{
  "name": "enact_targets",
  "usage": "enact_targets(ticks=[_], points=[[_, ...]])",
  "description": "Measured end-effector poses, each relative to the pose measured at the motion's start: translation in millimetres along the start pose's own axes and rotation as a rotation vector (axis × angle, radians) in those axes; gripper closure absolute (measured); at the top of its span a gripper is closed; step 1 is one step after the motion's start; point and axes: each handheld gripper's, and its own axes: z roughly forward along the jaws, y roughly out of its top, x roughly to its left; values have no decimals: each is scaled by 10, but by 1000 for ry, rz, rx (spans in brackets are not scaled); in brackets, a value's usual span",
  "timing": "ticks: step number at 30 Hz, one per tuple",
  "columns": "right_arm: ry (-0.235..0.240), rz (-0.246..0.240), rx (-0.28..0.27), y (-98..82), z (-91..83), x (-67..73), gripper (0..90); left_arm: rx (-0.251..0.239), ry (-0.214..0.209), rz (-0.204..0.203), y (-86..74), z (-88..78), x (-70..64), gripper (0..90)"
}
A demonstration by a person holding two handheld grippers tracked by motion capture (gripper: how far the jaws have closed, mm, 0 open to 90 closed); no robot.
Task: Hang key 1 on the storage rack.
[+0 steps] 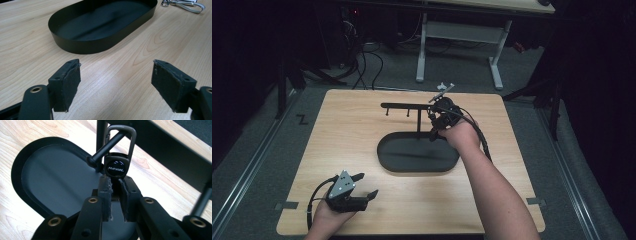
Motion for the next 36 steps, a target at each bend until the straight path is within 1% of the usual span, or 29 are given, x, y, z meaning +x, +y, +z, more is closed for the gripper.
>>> enact_targets(ticks=[3,5,7,11,14,16,19,22,23,24,29,32,33,34,36], points=[[5,3,2,-10,31,14,788,2,-1,0,0,0,0,238],[9,6,-6,-13,23,22,781,-2,-1,-3,-3,1,2,238],[14,12,-11,-22,16,28,754,-1,-3,-3,-4,2,3,239],[27,23,-29,-81,-42,50,697,3,-7,-8,-8,10,2,239],[40,30,-51,-168,-118,65,663,6,-10,-13,-7,13,-1,239],[50,31,-67,-250,-167,86,641,1,-4,-13,-9,20,-5,239],[76,28,-88,-395,-225,122,609,14,2,-9,-12,33,-9,238],[78,11,-94,-563,-241,153,587,25,5,-1,-16,53,-25,239],[78,11,-94,-563,-241,153,587,25,5,-1,-16,53,-25,239],[102,27,-112,-695,-247,149,571,32,5,7,-15,59,-38,239],[90,35,-120,-955,-207,114,545,30,0,11,-7,69,-68,239],[90,50,-123,-1098,-187,76,540,24,1,5,-4,65,-60,239],[90,50,-123,-1098,-187,76,540,24,1,5,-4,65,-60,239],[78,58,-130,-1192,-179,46,538,21,2,-1,-2,63,-48,239],[79,66,-132,-1265,-167,25,538,22,4,2,0,66,-38,239]])
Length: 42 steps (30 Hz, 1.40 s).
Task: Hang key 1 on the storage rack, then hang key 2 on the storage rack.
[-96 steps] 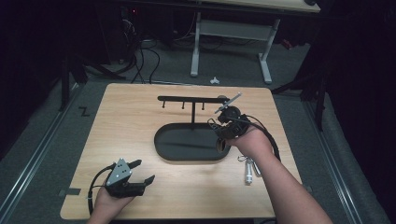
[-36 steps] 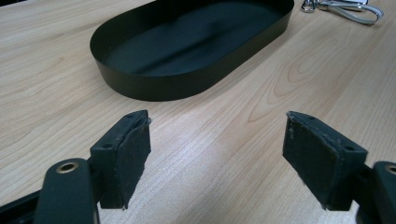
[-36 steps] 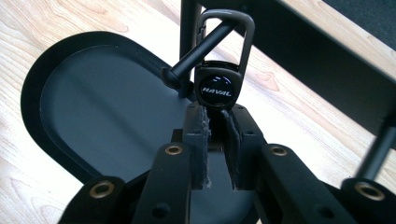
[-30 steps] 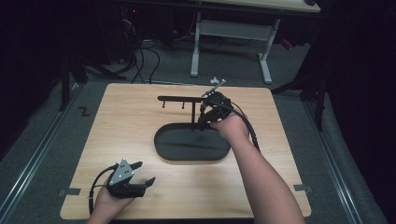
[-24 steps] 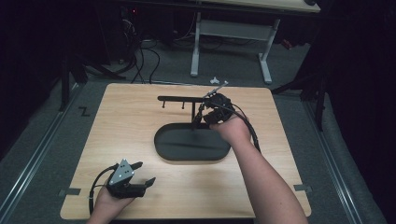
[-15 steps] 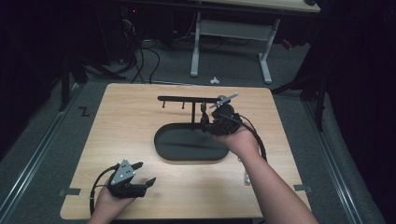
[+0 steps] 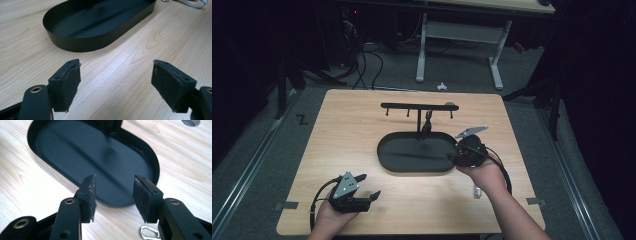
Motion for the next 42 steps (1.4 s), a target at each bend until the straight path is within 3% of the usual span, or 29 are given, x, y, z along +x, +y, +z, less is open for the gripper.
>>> enact_targets(ticks=[4,10,20,29,35,39,42], points=[[-27,0,-5,-163,9,-51,526,8,1,6,4,12,-5,239],[-24,35,-28,-353,-22,-148,510,13,4,11,-8,19,-17,239],[-36,85,-11,-601,-43,-334,520,-1,10,2,-11,-36,-8,239],[-44,109,102,-790,139,-615,557,5,24,4,-15,-74,-5,239],[-41,141,140,-859,309,-745,509,12,16,-14,-47,-79,-16,239],[-45,135,134,-846,346,-763,494,14,18,-10,-52,-98,-24,239],[-54,109,150,-832,379,-768,531,14,17,-15,-61,-102,-17,239]])
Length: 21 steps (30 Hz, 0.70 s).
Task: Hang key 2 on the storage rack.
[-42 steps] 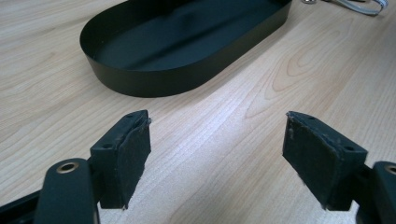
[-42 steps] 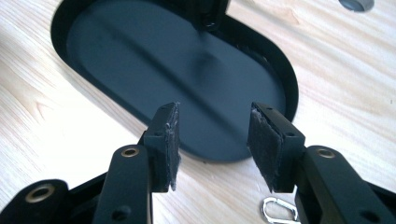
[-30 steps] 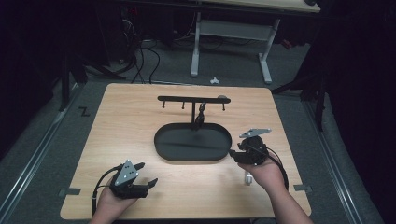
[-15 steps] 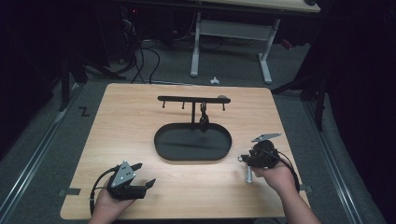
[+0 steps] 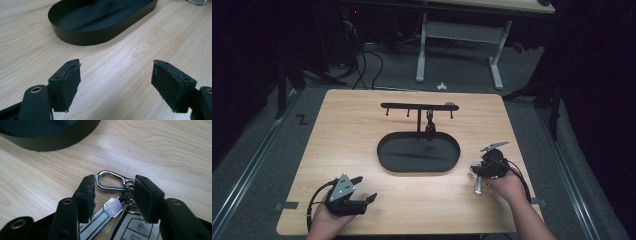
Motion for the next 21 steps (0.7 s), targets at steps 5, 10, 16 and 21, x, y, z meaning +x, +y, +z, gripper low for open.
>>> enact_targets(ticks=[5,10,16,21], points=[[-23,-37,10,2,52,34,600,3,3,-5,-17,-8,12,239],[-40,-37,-15,41,84,24,775,5,1,-5,-23,-10,16,240],[-49,-34,-20,123,104,-26,718,19,-2,4,-30,-7,18,240],[-30,-23,-41,184,61,-78,626,18,4,11,-36,-31,10,241]])
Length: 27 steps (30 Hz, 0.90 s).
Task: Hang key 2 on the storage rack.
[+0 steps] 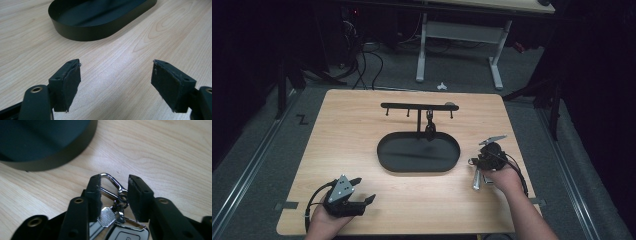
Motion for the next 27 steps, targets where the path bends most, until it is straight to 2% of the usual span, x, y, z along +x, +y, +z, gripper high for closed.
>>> enact_targets(ticks=[1,2,4,7,8,9,10,11,12,14,17,19,20,27], points=[[2,-8,20,7,15,-12,601,0,1,-3,-3,-4,4,241],[30,-4,46,10,46,-40,563,-2,0,-13,-11,-10,16,242],[36,2,65,11,73,-65,537,-4,2,-16,-13,-12,22,242],[44,0,73,10,106,-73,544,-4,3,-20,-17,-13,26,242],[41,-22,75,2,130,-57,581,-3,2,-23,-20,-12,27,242],[41,-22,75,2,130,-57,581,0,1,-21,-20,-11,25,242],[44,-30,66,4,132,-45,637,1,2,-15,-16,-12,17,242],[44,-30,66,4,132,-45,637,1,2,-15,-16,-12,17,242],[44,-35,66,7,130,-31,706,-5,3,-17,-13,-15,10,242],[47,-41,64,7,129,-26,741,-3,-1,-19,-14,-13,7,242],[49,-31,62,-4,121,3,755,4,-1,-11,-13,-6,-2,242],[63,-1,39,-21,103,0,832,3,-3,-8,-9,-10,-5,242],[65,20,38,-33,96,-6,833,2,-3,-9,-7,-16,-4,242],[60,34,36,-29,101,2,833,3,-9,-2,-1,-5,-7,242]])
